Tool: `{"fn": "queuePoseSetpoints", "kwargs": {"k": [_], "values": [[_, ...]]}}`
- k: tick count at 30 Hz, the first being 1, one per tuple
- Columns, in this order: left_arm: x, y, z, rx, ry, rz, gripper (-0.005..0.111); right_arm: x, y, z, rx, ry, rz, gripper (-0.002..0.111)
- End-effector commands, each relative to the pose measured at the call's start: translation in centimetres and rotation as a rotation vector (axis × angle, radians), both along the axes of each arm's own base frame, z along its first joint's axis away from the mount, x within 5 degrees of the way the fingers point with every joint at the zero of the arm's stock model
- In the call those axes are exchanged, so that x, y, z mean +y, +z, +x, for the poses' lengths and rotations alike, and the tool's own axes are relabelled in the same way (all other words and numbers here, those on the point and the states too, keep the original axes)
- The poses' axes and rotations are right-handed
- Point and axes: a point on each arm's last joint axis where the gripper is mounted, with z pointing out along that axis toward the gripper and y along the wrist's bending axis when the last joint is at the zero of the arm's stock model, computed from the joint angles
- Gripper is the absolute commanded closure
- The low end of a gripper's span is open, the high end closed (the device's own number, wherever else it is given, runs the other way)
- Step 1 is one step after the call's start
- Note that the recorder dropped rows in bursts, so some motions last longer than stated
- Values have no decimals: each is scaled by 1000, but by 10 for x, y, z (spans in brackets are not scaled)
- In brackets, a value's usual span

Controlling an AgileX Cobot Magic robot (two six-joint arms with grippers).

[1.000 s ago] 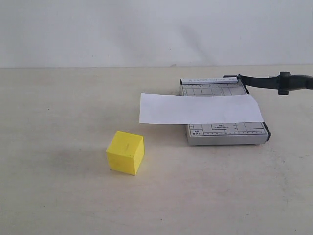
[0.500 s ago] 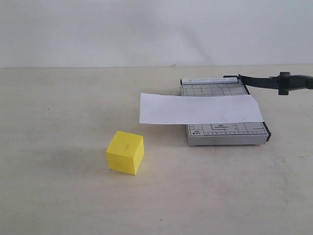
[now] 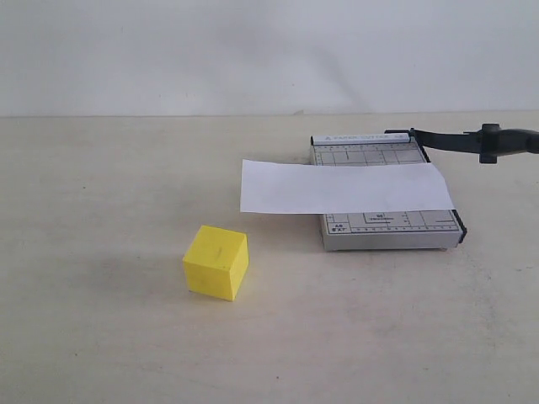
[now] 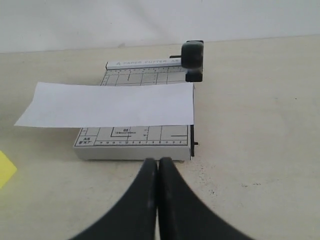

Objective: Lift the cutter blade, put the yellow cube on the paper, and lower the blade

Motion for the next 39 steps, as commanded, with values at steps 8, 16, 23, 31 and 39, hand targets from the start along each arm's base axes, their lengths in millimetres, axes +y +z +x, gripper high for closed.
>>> {"fn": "queuePoseSetpoints", "kwargs": {"k": [8, 16, 23, 31, 39], "values": [[0, 1, 0, -14, 1, 0, 102, -4, 6, 6, -87, -58, 22, 108], [0, 1, 0, -14, 1, 0, 102, -4, 2, 10, -52, -57, 16, 108], [0, 1, 0, -14, 1, 0, 102, -4, 2, 10, -53, -54, 6, 108], [-2, 10, 1, -98, -7, -104, 102, -3, 2, 9, -47, -48, 0, 108], [-3, 43, -1, -422, -38, -378, 102, -3, -1, 9, -30, -37, -12, 108]]}}
